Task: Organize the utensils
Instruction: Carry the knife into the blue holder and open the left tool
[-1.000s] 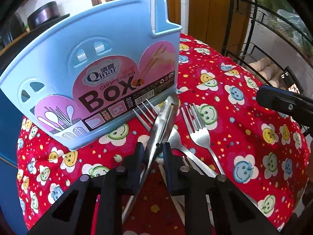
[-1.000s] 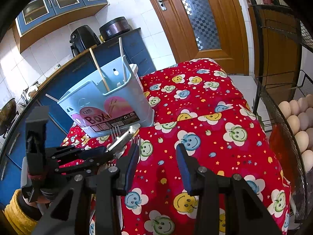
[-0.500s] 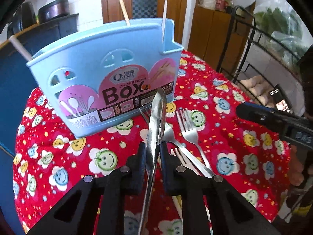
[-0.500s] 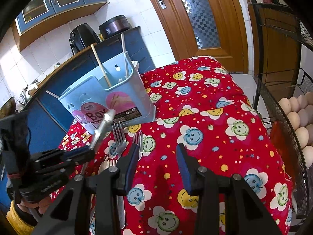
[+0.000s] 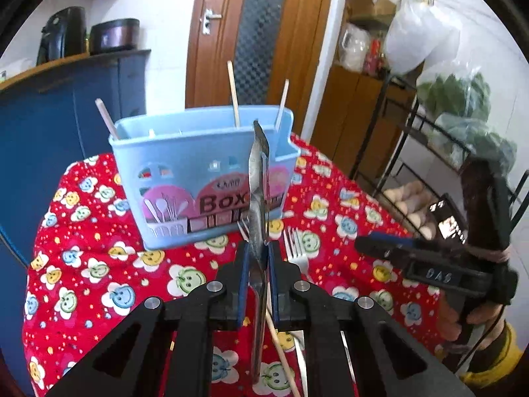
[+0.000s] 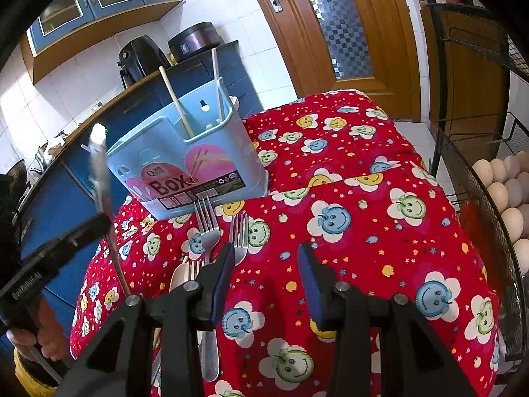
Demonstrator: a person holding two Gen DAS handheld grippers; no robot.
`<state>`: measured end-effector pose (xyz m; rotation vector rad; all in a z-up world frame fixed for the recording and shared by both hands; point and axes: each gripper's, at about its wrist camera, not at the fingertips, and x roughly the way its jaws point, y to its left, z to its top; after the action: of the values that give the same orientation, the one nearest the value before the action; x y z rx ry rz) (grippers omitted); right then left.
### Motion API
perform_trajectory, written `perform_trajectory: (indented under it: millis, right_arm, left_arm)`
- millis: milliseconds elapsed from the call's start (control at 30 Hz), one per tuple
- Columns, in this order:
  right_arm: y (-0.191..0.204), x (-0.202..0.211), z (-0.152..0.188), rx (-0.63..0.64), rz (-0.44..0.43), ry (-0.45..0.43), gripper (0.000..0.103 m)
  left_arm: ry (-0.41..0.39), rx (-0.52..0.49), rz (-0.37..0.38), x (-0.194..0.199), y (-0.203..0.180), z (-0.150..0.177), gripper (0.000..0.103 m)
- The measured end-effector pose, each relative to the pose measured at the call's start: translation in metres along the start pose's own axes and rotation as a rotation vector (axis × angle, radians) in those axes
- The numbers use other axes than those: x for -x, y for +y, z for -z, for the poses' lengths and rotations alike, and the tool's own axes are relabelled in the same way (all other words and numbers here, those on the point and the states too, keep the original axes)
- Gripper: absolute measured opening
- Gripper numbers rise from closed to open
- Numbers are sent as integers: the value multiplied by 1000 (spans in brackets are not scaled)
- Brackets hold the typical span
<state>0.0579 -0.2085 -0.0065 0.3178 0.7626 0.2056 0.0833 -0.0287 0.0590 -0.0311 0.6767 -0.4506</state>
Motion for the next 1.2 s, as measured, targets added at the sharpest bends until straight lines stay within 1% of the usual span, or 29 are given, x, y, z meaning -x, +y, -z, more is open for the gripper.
perform_trajectory:
  millis: [233, 367, 800, 1033, 1200]
  right_arm:
    - [6, 2, 2, 12, -1, 0, 43]
    - [9, 1, 2, 15, -8, 5, 43]
    - [13, -1, 1, 30, -13, 13, 43]
    - [12, -5, 1, 27, -12, 20, 43]
    - [11, -6, 1, 29, -9, 21, 43]
  left_arm:
    - [-93, 53, 3, 23, 9, -18, 10]
    - [-139, 58, -11, 34, 11, -30, 10]
    - [-306, 42, -90, 63, 18, -91, 10]
    - [-385, 61, -163, 60, 30, -125, 10]
    - [-426, 80, -215, 45, 41, -134, 10]
